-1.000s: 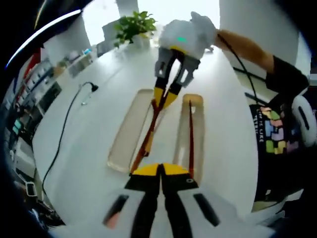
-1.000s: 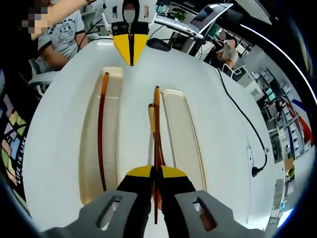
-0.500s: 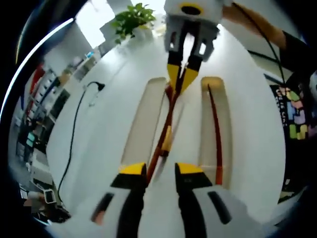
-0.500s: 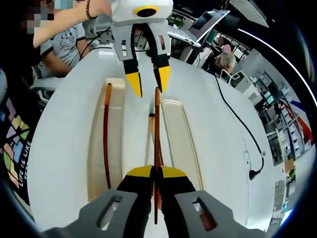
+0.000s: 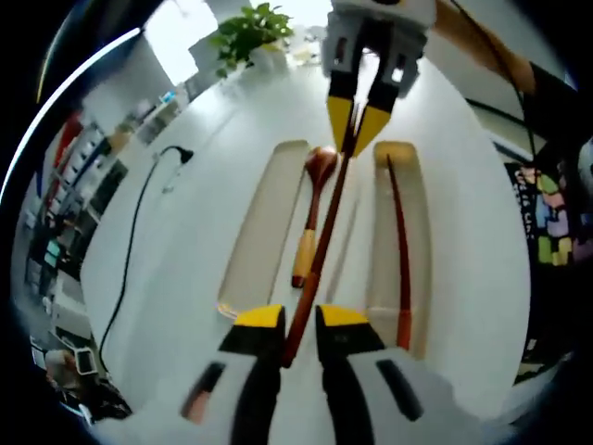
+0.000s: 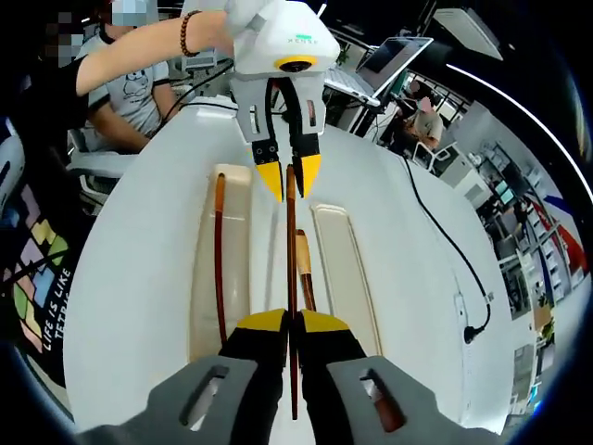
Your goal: Arrange the utensils inside the cutlery case until each visible utensil rests in its matching compartment.
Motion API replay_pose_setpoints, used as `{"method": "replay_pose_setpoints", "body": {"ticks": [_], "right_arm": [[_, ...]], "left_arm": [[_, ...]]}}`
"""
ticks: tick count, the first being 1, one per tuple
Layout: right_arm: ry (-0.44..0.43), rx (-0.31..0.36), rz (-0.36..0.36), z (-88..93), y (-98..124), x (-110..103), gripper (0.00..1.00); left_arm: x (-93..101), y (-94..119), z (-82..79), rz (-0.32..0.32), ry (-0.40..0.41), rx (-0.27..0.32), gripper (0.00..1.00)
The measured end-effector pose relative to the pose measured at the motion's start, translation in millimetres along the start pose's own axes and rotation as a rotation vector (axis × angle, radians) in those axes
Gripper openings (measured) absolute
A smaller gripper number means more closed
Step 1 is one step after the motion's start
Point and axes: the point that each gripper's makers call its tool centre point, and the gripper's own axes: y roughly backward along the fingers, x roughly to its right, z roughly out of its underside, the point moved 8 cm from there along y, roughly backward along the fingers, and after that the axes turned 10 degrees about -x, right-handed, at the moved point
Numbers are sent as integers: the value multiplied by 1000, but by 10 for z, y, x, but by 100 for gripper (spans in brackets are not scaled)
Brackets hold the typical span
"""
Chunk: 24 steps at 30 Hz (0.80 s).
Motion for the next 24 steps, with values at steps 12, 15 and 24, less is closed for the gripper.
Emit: {"method": "replay_pose_setpoints", "body": {"ticks": [12, 15, 24], "right_arm": [[-6, 21, -55, 28, 5, -192, 2], [-8, 22, -69, 49, -29, -228, 3], [-13, 28, -107, 20, -149, -316, 3]], "left_arm": [[231, 74, 44, 85, 13, 3, 10], [289, 80, 64, 103, 9, 8, 10], [353, 120, 155, 114, -10, -3, 10]]}}
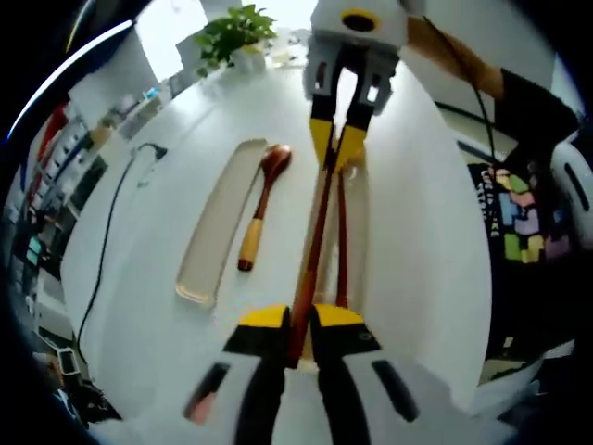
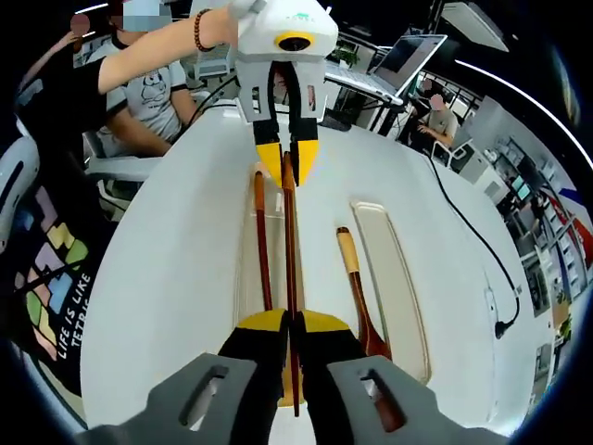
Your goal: Arrange the utensils inside the cutlery case until each visible utensil rests in its matching compartment.
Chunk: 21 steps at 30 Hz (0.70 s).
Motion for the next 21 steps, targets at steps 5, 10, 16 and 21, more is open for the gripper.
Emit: {"method": "replay_pose_setpoints", "body": {"ticks": [5, 10, 16, 21], "right_arm": [[3, -15, -10, -1, -45, -31, 3], [0, -15, -22, -11, -67, -37, 3], [-6, -19, -37, -7, -83, -60, 3], [-16, -14, -46, -7, -106, -83, 3]], "left_arm": [[21, -16, 40, 9, 13, 8, 10], [38, -7, 72, 20, 21, 19, 10], [50, -8, 104, 37, 35, 35, 10], [70, -14, 150, 36, 40, 28, 10]]}}
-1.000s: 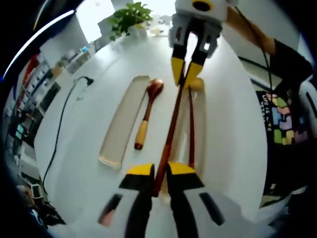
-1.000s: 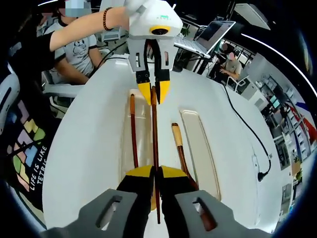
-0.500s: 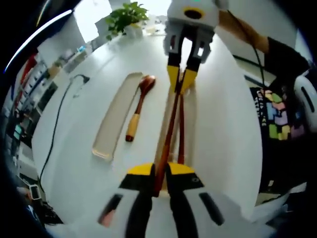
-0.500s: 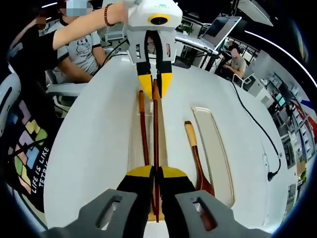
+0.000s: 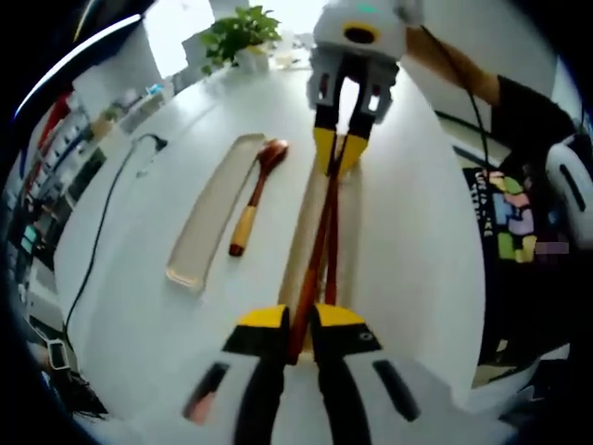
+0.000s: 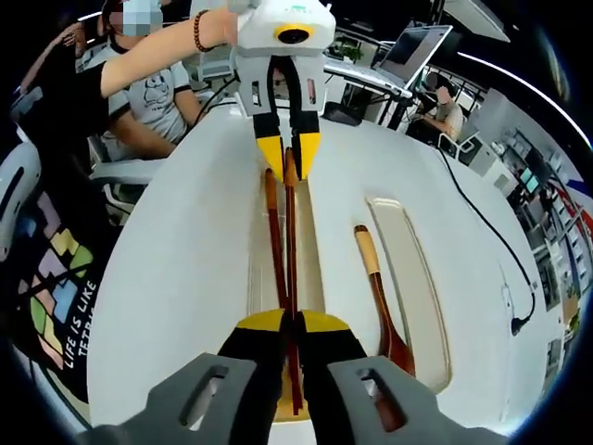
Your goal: Arrange the utensils inside the cutlery case until each visible utensil rests in its matching compartment.
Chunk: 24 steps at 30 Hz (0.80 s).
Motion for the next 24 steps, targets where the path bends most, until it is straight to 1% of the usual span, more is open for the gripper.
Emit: {"method": "replay_pose_setpoints", "body": {"ticks": [3, 6, 9, 22, 24], "right_arm": [[0, -21, 7, 18, -9, 1, 3], [-22, -15, 3, 30, -8, 13, 3], [-25, -19, 7, 39, -15, 12, 3], [-37, -22, -3, 12, -31, 0, 4], [-38, -14, -10, 2, -32, -7, 6]], "left_arm": [[-5, -1, 42, -8, 10, -12, 10], [-7, 3, 68, -5, 24, -10, 10], [-2, -2, 78, -2, 29, -8, 10], [5, -10, 32, 5, 30, 7, 10], [1, -9, 30, 3, 31, 7, 10]]}}
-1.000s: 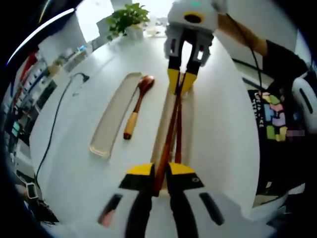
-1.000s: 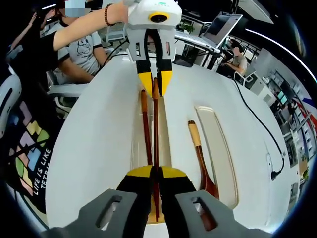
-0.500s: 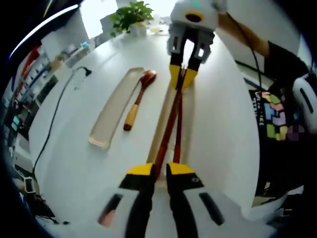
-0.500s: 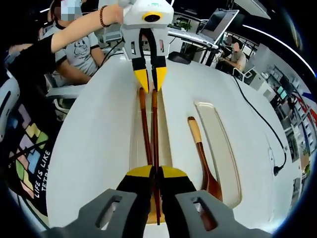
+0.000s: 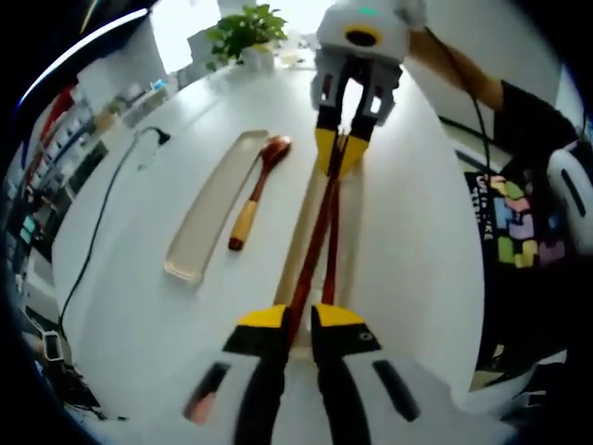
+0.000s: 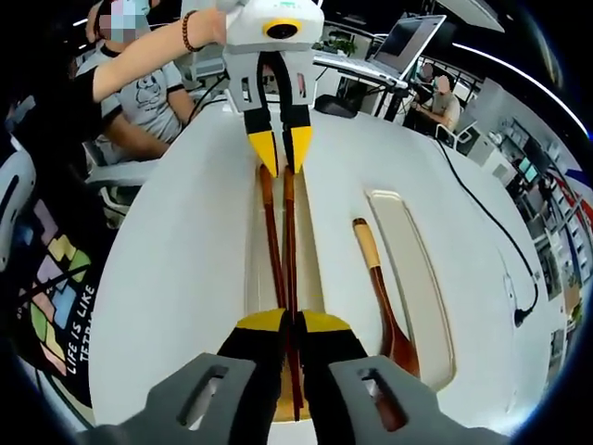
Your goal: Arrange the utensils inside the cutlery case until each visible utensil rests in its matching compartment.
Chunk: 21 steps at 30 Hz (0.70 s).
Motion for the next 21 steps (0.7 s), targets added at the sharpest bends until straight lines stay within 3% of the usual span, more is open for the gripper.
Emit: {"method": "replay_pose_setpoints", "body": {"ticks": [8, 15, 21], "right_arm": [[-17, 39, 24, -8, 160, 52, 12], [-67, 58, 69, 97, 347, 165, 13], [-140, 68, 113, 225, 440, 309, 14]], "left_arm": [[-18, 12, -69, -6, 18, 33, 10], [-68, 13, -164, -20, 56, 74, 10], [-174, 12, -276, -73, 105, 119, 10]]}}
